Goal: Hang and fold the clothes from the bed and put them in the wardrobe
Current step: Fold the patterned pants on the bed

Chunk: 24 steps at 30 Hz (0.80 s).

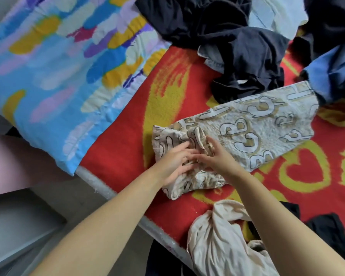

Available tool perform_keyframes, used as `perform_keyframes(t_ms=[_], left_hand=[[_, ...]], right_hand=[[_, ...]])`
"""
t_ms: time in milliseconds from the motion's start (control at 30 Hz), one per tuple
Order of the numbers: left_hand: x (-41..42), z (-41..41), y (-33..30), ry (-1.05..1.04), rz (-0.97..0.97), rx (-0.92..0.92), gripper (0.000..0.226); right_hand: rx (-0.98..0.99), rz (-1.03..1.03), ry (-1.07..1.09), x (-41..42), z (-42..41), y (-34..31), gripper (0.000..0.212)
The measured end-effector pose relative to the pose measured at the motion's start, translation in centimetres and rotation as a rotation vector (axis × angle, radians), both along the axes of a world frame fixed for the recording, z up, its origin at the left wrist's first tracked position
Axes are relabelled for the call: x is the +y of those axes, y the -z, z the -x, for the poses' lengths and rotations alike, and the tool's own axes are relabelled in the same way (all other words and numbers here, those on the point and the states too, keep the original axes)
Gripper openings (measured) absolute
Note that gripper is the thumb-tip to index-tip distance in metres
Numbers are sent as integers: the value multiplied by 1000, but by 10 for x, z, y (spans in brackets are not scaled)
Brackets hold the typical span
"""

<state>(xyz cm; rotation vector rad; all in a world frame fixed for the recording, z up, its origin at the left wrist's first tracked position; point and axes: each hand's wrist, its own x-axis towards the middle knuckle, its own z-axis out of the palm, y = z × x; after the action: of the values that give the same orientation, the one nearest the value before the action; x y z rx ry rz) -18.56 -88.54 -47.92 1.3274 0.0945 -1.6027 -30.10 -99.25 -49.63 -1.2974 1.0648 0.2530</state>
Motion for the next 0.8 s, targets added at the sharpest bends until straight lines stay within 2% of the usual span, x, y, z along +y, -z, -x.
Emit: perform_keyframes(t_ms=[67,133,167,233,267,300,333,400,433,500,567,633,733,800], left_hand=[[-13,-8,13,126,-10,-183,49],[-11,-26,25,312,14,-594,53],[-5,-37,33,493,51,-880,62],[11,-64,51,1121,128,-1440,86],[19,-78,61,1405,193,-1655,99],[24,-91,70,1590,277,-1816,110],[25,-101,79,1685,365,-1912,116],[19,-112,100,1697,565,-2022,104],[12,-113,107,1690,650,-2069,91],[-6,-110,119,1746,730,-2143,78],[-20,-109,123,1787,796,-2175,68],[-27,-113,123,1750,853,-2138,55],[-25,-111,113,1611,831,-1979,47],[-20,-104,104,1536,858,-1973,44]], right_hand=[[131,314,-25,-10,10,20,65],[173,443,36,-19,13,35,64],[202,474,59,-21,14,40,66],[338,612,5,-12,12,40,70],[368,740,-56,1,8,36,70],[336,866,-121,20,4,32,73],[251,964,-206,45,-3,29,79],[209,1034,-459,97,-14,33,101],[277,954,-540,117,-17,42,112],[429,784,-523,126,-19,63,129],[569,756,-502,113,-17,88,133],[593,746,-480,99,-18,94,122],[537,714,-597,88,-18,82,86],[429,672,-704,74,-4,69,82]])
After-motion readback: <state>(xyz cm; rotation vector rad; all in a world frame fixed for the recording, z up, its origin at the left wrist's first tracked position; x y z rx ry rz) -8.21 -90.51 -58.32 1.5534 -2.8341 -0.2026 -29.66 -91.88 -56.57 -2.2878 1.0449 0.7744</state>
